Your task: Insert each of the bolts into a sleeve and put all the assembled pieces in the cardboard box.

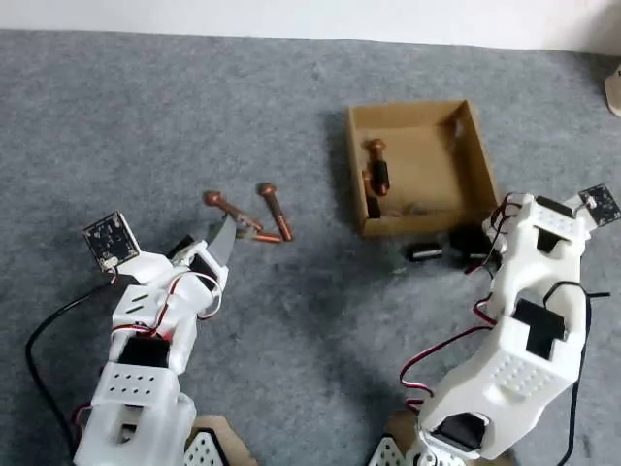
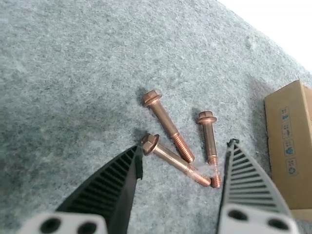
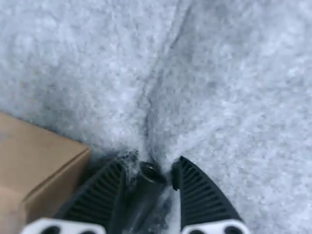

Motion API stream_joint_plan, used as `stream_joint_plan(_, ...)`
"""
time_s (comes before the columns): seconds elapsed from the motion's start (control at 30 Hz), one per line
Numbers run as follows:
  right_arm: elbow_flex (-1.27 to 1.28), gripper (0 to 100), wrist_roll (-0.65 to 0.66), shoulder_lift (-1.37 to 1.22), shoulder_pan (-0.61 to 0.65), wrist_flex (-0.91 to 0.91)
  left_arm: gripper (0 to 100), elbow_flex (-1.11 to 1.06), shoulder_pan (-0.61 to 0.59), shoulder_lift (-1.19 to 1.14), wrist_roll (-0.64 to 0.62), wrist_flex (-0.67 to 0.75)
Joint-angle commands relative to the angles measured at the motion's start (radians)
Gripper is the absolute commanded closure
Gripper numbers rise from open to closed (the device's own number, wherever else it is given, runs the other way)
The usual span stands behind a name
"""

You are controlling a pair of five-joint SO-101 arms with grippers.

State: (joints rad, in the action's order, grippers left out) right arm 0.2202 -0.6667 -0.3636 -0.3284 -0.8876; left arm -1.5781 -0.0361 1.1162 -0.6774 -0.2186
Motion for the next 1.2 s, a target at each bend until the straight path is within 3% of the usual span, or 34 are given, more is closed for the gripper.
stream_joint_plan(0.0,-0.062,98.5,0.000,-0.007,0.019,-0.030,74,0.005,0.021,0.015,0.006,0.006)
stream_joint_plan(0.17,-0.094,94.7,0.000,0.039,0.019,-0.110,74,0.005,0.021,0.015,0.006,0.006)
stream_joint_plan(0.4,-0.087,63.9,0.020,0.193,0.054,-0.179,74,0.005,0.021,0.015,0.006,0.006)
stream_joint_plan(0.8,-0.082,66.3,-0.075,0.205,0.140,-0.240,74,0.007,0.021,0.015,0.006,0.006)
stream_joint_plan(1.07,-0.058,66.5,-0.089,0.134,0.119,-0.128,74,0.007,0.021,0.015,0.006,0.006)
stream_joint_plan(1.17,-0.073,71.1,-0.089,0.062,0.119,-0.111,74,0.007,0.021,0.015,0.006,0.006)
